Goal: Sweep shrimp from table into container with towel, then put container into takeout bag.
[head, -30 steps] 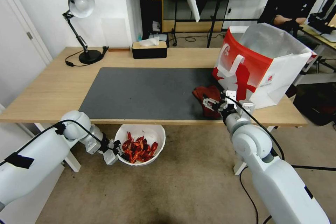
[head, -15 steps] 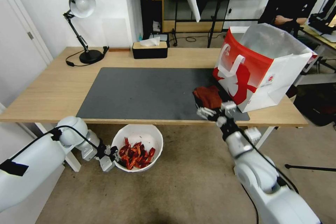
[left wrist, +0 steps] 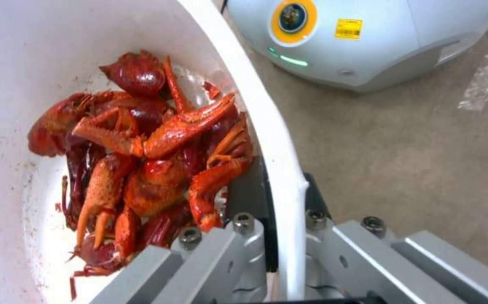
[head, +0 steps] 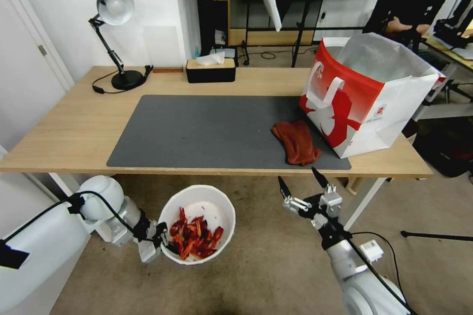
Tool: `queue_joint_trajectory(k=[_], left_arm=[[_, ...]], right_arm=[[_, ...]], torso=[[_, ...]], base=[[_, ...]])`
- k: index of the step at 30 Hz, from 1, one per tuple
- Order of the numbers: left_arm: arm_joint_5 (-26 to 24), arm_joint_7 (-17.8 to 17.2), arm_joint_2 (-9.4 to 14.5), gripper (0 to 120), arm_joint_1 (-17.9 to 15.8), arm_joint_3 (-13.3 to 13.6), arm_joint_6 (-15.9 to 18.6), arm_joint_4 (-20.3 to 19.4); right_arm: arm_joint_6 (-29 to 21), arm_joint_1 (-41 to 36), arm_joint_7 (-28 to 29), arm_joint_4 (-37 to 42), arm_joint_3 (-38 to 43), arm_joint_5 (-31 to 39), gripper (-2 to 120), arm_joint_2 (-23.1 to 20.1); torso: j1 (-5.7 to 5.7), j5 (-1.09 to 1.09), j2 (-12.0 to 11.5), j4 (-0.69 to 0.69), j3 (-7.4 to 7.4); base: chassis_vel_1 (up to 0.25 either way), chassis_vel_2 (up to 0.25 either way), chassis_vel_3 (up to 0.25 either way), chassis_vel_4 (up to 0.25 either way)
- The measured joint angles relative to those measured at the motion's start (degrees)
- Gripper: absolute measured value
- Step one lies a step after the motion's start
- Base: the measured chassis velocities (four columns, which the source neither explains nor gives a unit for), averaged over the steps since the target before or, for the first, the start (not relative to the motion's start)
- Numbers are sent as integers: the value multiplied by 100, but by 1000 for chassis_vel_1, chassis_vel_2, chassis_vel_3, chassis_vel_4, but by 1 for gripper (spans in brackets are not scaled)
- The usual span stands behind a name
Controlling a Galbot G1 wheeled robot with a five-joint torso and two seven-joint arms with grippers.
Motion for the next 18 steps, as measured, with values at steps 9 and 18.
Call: queue_joint_trajectory(k=[9, 18], left_arm=[[-2, -96, 317, 0, 93, -76, -163, -889], [-325, -95, 575, 0, 85, -212, -26, -1438]], right_arm=[[328, -298, -44, -172, 190, -1, 100, 116], [396, -354, -75, -245, 257, 15, 100, 141]], torso=[[0, 1, -1, -1, 0], [0, 0, -1, 1, 0]], base=[[0, 0, 0, 0], [0, 0, 0, 0]])
